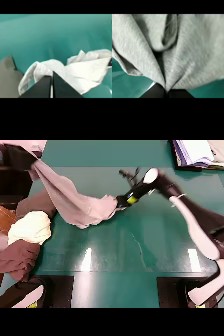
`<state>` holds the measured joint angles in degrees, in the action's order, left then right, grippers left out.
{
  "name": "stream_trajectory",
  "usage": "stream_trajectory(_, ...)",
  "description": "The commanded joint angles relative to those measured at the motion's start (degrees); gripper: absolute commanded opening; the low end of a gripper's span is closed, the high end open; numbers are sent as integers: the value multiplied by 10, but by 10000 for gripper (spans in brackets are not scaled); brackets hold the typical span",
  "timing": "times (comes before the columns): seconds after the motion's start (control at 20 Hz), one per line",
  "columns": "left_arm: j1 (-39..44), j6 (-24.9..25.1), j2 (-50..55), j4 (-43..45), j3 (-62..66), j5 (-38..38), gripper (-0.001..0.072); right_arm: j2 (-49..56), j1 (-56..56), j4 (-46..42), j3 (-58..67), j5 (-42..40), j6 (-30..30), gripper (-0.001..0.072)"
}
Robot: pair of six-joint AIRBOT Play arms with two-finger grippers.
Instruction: Fold the shirts.
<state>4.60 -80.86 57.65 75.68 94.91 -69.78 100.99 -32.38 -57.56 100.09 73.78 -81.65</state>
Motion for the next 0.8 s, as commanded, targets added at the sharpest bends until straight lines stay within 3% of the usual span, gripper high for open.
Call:
stream_trajectory(0.0,0,-3,-15,11,93,2,20,-115,55,-60,93,70,5,12)
stream_trajectory(0.2,0,-17,-40,2,209,-17,20,-251,125,-61,203,118,-13,12)
stream_trajectory(0.45,0,-17,-90,-43,231,-9,20,-416,191,-71,119,104,-62,11)
stream_trajectory(0.6,0,-16,-87,-100,233,-23,19,-469,226,-71,85,109,-93,12)
stream_trajectory(0.75,0,-12,-78,-92,164,-36,20,-459,259,-70,85,120,-115,11)
